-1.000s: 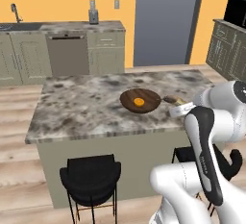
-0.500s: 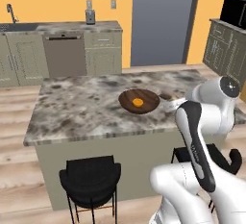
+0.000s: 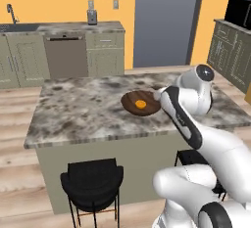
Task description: Retrieve the orange and banana from the fridge and place them into the bowl on the dining table.
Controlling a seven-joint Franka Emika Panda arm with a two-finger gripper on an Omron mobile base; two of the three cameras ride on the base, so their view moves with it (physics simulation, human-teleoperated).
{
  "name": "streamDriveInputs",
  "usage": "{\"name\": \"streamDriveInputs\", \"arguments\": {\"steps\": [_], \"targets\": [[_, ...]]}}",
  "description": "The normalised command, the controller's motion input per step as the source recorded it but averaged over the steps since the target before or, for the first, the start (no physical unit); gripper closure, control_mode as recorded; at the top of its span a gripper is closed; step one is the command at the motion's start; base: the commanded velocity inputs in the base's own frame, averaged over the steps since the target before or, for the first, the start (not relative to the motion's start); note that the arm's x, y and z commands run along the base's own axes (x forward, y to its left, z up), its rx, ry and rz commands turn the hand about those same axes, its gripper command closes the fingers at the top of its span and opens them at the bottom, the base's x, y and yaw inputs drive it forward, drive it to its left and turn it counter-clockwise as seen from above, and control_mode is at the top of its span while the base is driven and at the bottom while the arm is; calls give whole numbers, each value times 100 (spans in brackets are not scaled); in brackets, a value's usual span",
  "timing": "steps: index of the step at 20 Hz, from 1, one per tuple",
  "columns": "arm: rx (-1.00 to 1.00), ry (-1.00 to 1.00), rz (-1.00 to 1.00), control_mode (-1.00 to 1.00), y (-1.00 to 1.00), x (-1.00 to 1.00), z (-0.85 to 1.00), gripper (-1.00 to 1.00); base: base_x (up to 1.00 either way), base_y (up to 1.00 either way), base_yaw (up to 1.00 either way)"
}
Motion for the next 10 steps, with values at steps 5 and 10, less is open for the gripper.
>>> {"name": "streamDriveInputs", "arguments": {"steps": [5, 10], "targets": [[0, 9, 0, -100, 0, 88, -1, 100, 0, 0, 0], [0, 17, 0, -100, 0, 48, -18, 100, 0, 0, 0]]}}
